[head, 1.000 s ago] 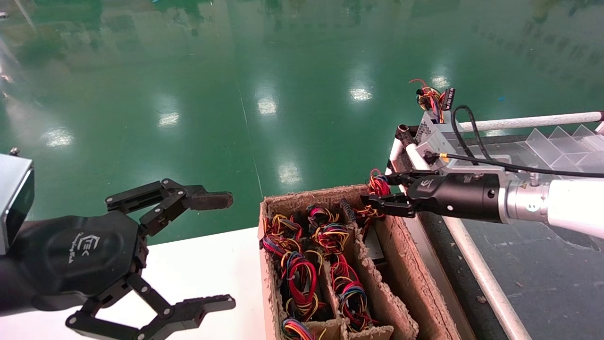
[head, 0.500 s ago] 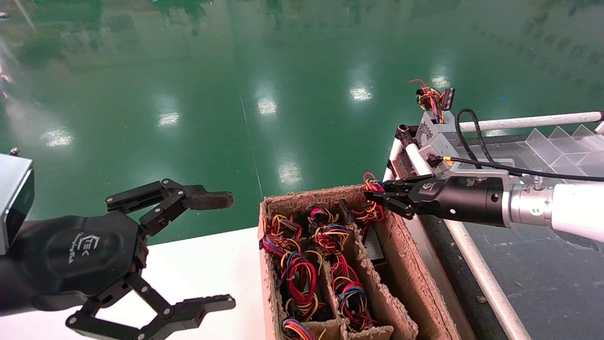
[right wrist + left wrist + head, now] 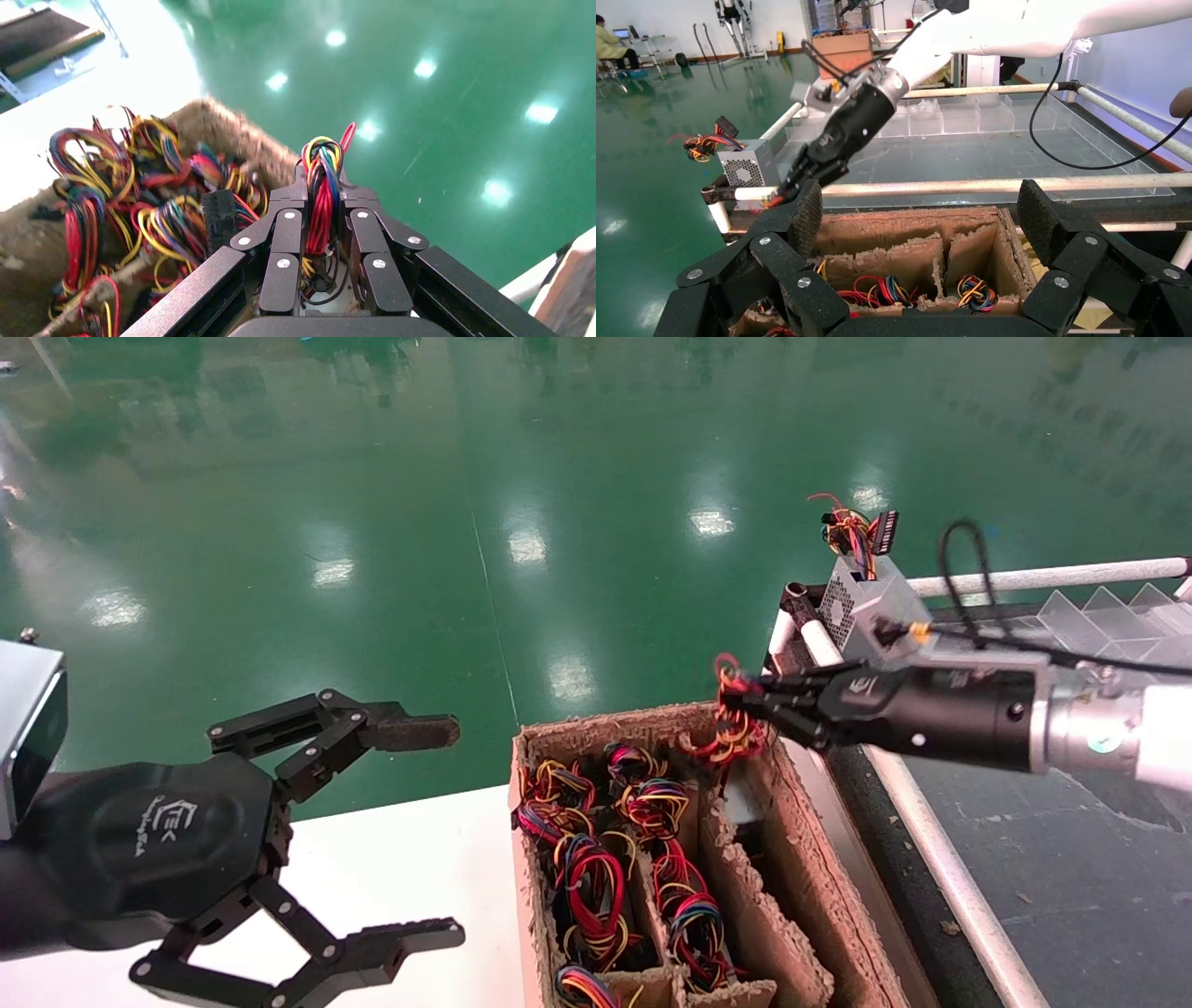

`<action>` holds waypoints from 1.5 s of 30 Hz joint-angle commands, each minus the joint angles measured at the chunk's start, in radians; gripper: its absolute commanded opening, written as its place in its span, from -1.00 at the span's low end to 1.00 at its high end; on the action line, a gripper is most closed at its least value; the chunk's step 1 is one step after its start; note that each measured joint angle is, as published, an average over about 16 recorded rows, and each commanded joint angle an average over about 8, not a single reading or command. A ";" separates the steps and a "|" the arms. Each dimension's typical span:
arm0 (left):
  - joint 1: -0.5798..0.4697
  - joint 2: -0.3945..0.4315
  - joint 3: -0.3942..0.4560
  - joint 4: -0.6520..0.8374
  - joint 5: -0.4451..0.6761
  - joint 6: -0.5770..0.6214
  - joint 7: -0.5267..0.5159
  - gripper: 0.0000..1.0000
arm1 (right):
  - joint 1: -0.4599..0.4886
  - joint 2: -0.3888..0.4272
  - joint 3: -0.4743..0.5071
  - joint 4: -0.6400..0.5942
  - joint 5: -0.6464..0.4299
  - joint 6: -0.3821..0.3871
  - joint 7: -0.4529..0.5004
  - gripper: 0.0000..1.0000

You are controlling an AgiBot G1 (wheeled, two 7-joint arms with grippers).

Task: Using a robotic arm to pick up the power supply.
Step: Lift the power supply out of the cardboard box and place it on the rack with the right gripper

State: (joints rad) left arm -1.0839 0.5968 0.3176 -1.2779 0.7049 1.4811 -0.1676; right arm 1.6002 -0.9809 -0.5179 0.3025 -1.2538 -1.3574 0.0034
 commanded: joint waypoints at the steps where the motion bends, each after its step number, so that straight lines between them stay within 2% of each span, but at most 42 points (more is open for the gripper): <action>1: 0.000 0.000 0.000 0.000 0.000 0.000 0.000 1.00 | 0.005 0.009 0.008 0.010 0.012 -0.013 0.000 -1.00; 10: 0.000 0.000 0.000 0.000 0.000 0.000 0.000 1.00 | 0.064 0.059 0.054 0.082 0.056 0.028 -0.015 -1.00; 20: 0.000 0.000 0.001 0.000 0.000 0.000 0.000 1.00 | 0.230 0.081 0.062 0.092 0.035 0.064 -0.018 -1.00; 29: 0.000 0.000 0.001 0.000 -0.001 0.000 0.001 1.00 | 0.386 0.088 0.054 0.016 -0.012 0.124 -0.061 -1.00; 36: 0.000 0.000 0.001 0.000 -0.001 -0.001 0.001 1.00 | 0.489 0.100 0.042 -0.086 -0.057 0.219 -0.112 -1.00; 45: 0.000 -0.001 0.002 0.000 -0.001 -0.001 0.001 1.00 | 0.521 0.109 0.024 -0.221 -0.102 0.374 -0.189 -1.00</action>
State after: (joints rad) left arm -1.0842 0.5962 0.3191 -1.2779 0.7039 1.4804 -0.1668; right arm 2.1116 -0.8765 -0.4924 0.0861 -1.3521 -0.9716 -0.1782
